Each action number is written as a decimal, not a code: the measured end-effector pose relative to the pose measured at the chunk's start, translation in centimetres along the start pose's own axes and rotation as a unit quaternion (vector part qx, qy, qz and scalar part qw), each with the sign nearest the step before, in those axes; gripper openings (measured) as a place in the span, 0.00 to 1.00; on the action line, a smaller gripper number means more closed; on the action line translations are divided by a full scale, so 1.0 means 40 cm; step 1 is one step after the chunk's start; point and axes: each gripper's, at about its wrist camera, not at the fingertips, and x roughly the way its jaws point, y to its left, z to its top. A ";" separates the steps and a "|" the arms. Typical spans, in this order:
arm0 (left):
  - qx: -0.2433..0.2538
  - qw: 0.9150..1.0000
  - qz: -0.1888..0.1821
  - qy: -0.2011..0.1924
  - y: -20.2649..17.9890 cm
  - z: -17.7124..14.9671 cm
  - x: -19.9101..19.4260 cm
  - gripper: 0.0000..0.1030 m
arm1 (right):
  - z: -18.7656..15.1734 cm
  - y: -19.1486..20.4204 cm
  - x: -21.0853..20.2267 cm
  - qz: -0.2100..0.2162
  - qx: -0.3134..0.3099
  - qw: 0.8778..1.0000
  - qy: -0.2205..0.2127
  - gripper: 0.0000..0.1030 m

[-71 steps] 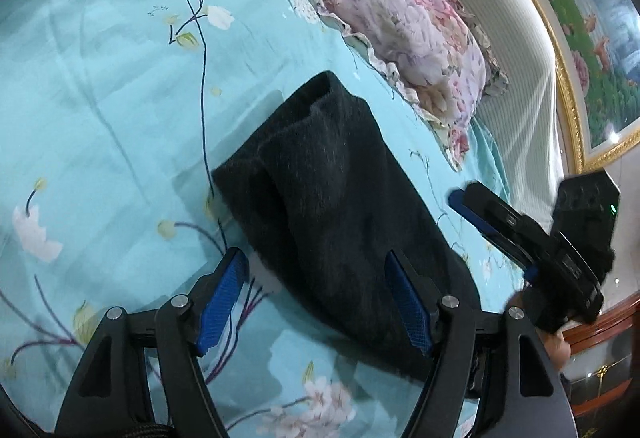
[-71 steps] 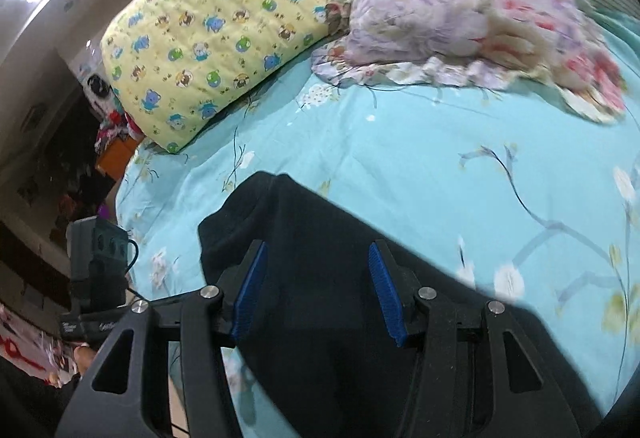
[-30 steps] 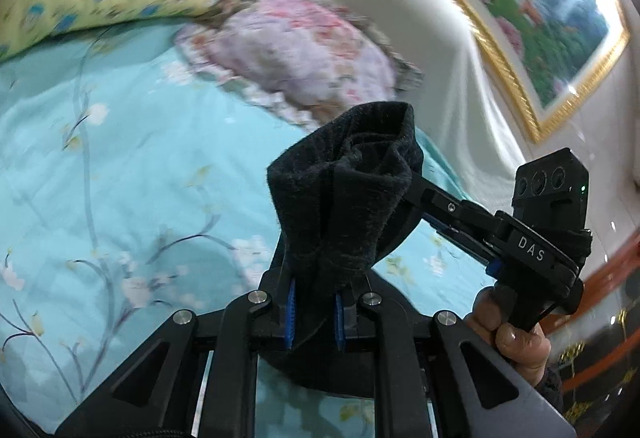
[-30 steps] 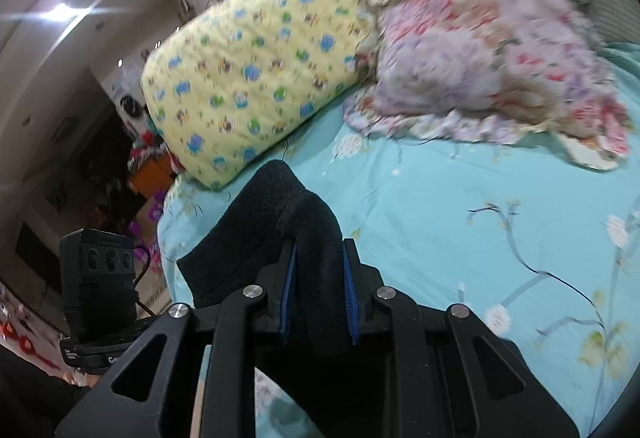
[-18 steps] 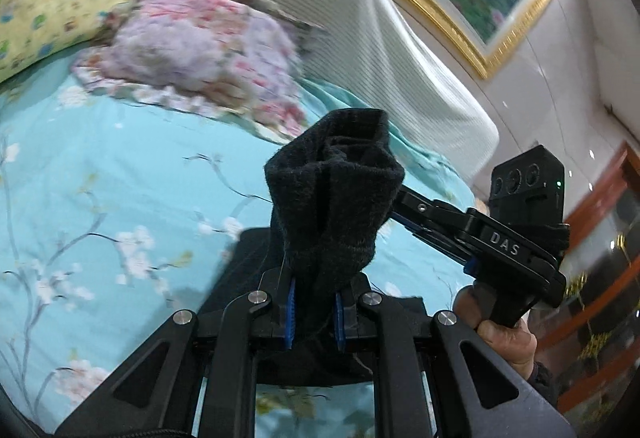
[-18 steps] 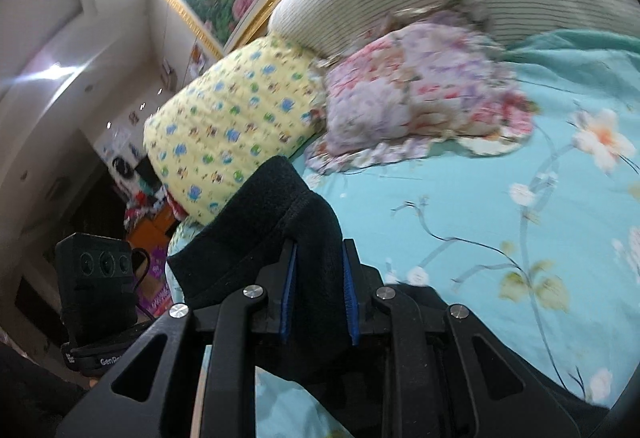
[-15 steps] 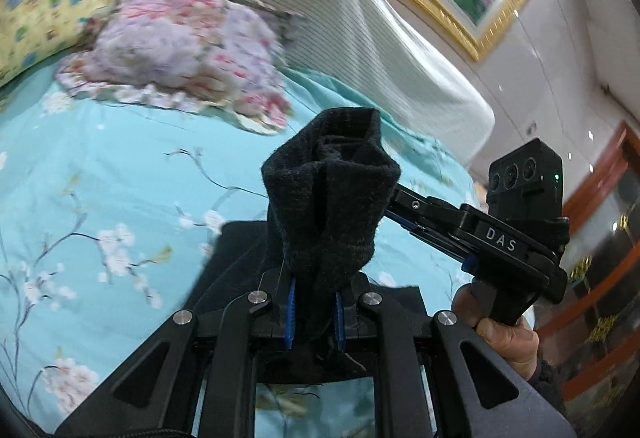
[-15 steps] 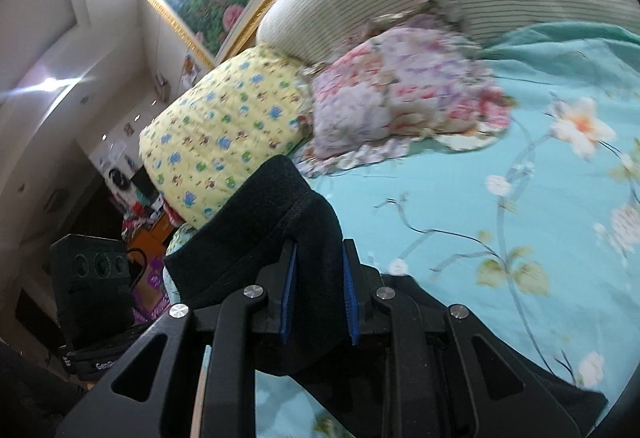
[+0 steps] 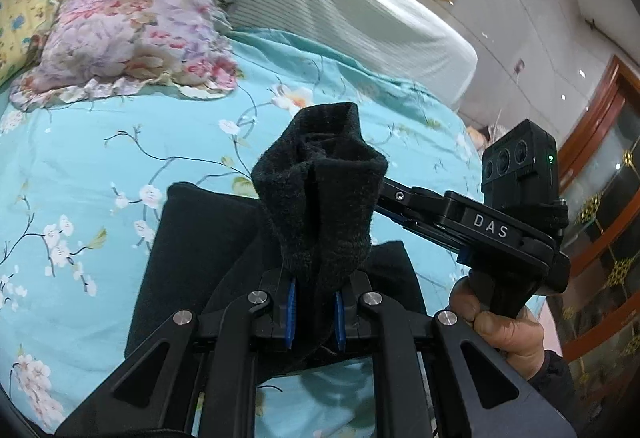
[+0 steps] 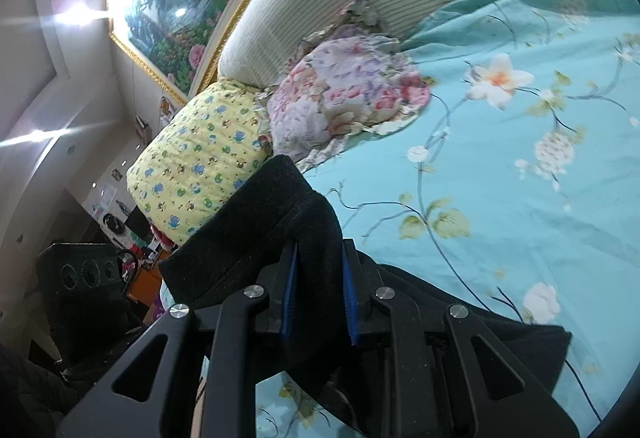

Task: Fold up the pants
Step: 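Lift the grasped end with both grippers and fold it over the bundle, then open both grippers and press the folded bundle flat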

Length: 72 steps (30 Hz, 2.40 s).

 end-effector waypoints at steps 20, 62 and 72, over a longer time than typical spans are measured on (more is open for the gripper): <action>0.096 0.994 0.028 0.031 -0.113 -0.055 0.119 0.20 | -0.071 -0.141 -0.068 -0.021 0.055 0.998 -0.018 0.21; 0.014 1.000 -0.018 0.000 0.032 -0.028 0.002 0.77 | -0.164 -0.037 -0.229 -0.183 0.064 0.979 -0.065 0.86; -0.031 0.999 -0.005 -0.005 0.120 -0.032 -0.021 0.77 | -0.184 -0.002 -0.196 -0.219 0.047 0.974 -0.044 0.90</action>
